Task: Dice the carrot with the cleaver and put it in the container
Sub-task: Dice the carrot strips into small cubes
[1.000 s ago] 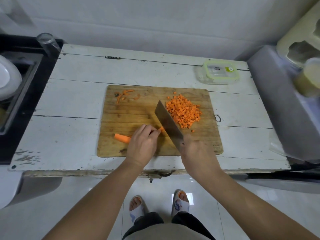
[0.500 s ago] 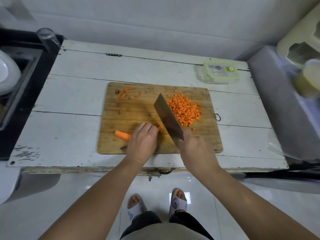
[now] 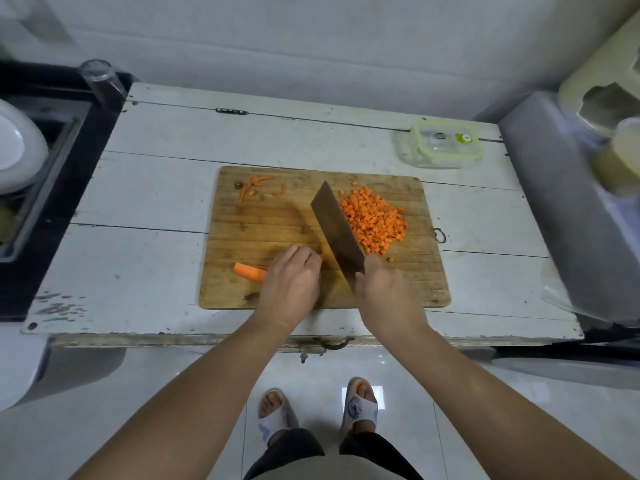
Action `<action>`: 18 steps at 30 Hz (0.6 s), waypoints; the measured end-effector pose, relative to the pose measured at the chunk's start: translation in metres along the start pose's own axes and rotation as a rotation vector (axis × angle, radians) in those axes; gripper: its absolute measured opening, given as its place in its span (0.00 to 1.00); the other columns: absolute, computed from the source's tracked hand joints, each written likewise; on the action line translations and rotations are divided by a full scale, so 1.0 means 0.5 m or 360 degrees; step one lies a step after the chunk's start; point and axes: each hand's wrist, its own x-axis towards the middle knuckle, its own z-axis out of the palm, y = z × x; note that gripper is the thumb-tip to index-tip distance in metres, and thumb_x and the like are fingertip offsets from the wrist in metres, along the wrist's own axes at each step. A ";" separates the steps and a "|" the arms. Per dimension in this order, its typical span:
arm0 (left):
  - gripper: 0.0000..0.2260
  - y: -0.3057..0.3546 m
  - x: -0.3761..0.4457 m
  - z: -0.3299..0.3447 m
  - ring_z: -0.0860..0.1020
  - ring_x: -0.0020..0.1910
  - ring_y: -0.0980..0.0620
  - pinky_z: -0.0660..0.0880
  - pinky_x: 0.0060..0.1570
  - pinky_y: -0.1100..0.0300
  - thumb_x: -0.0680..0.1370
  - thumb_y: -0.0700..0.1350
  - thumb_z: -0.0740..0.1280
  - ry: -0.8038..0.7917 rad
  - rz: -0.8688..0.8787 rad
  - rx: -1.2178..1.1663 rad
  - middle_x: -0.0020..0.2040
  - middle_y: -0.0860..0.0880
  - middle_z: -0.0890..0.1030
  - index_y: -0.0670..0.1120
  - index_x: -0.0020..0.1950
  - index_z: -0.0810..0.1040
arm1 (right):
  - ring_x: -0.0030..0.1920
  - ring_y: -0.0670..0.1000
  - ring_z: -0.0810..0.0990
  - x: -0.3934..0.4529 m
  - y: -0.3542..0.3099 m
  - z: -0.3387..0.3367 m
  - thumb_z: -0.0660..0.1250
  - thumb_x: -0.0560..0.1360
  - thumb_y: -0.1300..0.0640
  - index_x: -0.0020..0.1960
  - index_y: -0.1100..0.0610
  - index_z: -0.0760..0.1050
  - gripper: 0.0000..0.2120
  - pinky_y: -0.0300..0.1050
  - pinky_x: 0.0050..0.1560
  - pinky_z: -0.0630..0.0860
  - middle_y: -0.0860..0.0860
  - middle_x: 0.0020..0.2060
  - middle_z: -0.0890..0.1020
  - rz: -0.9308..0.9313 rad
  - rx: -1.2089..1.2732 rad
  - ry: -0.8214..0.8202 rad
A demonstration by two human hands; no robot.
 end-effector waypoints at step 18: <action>0.04 -0.039 -0.021 -0.005 0.76 0.48 0.44 0.73 0.44 0.48 0.77 0.38 0.70 0.0073 -0.0116 -0.0012 0.45 0.48 0.82 0.45 0.48 0.85 | 0.34 0.56 0.75 -0.019 -0.035 0.019 0.60 0.79 0.65 0.53 0.55 0.66 0.07 0.48 0.32 0.72 0.53 0.36 0.78 0.0020 -0.0240 -0.0164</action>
